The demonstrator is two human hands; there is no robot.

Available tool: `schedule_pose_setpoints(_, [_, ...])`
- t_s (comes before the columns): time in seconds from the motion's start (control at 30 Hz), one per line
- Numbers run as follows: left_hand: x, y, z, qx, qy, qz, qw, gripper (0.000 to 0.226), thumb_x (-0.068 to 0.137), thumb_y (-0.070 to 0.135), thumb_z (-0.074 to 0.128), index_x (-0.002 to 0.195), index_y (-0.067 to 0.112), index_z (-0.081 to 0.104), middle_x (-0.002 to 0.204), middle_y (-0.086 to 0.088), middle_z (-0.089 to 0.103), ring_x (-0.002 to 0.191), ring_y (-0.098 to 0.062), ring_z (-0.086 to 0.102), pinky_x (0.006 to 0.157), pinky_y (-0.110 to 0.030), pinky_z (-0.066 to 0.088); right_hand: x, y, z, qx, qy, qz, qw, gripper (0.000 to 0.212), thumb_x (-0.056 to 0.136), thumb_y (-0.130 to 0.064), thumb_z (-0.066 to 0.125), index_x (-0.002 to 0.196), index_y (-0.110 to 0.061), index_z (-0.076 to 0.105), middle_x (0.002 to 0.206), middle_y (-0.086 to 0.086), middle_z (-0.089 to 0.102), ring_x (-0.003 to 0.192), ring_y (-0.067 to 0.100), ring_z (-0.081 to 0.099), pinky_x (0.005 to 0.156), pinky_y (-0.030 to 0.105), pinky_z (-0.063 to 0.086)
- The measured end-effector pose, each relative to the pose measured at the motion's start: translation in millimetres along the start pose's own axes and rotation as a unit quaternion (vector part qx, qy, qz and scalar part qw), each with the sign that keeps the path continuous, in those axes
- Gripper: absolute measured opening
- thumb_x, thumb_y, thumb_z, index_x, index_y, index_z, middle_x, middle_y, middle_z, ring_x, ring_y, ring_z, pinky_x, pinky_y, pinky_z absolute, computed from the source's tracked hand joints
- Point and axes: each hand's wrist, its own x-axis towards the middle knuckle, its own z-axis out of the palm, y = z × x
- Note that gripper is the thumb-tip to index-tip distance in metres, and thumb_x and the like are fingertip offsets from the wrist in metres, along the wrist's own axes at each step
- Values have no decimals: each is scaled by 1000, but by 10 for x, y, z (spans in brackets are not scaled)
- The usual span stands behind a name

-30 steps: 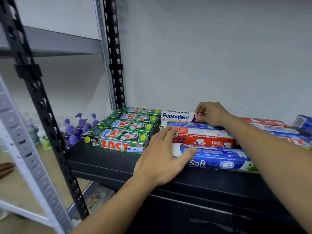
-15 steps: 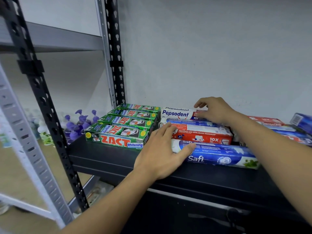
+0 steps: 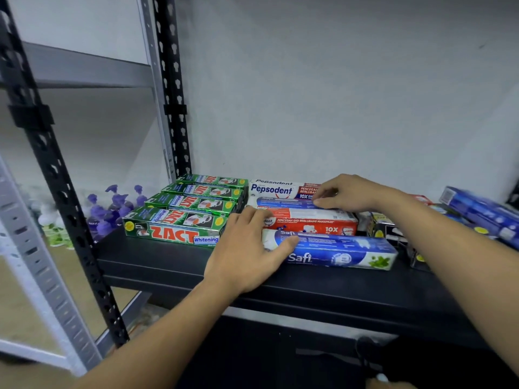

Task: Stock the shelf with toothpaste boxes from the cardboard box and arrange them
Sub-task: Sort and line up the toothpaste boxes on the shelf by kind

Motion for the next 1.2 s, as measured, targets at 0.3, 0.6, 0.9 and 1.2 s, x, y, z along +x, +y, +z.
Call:
schedule_pose_setpoints(0.3, [9,-16,17,17,7,6,1000,73,82,78,40,138,31,46,133,14,42,124,-8,32,105,-31,37,168,-139,12,7,-4,-3,1000,37,80,-44,77,114,-29,73,97,-14,65,82,1,60,63,15,43])
schedule_pose_setpoints(0.6, [6,-30,31,11,20,11,1000,73,82,77,40,136,31,47,131,13,42,123,-9,34,103,-32,39,311,-208,186,-33,37,-19,999,44,83,-48,73,122,-29,69,124,-3,67,107,14,61,94,28,49])
schedule_pose_setpoints(0.9, [20,-54,47,16,26,19,999,72,82,77,41,137,30,47,134,13,42,124,-8,35,103,-32,40,383,-315,235,-58,9,-10,998,58,82,-44,74,133,-20,60,130,2,63,106,16,59,95,33,49])
schedule_pose_setpoints(1.2, [26,-57,47,13,30,31,999,69,85,73,46,137,28,48,135,12,44,125,-9,36,104,-29,35,-60,-370,-109,34,121,-9,992,60,80,-39,78,135,-22,59,120,4,67,95,13,57,80,23,41])
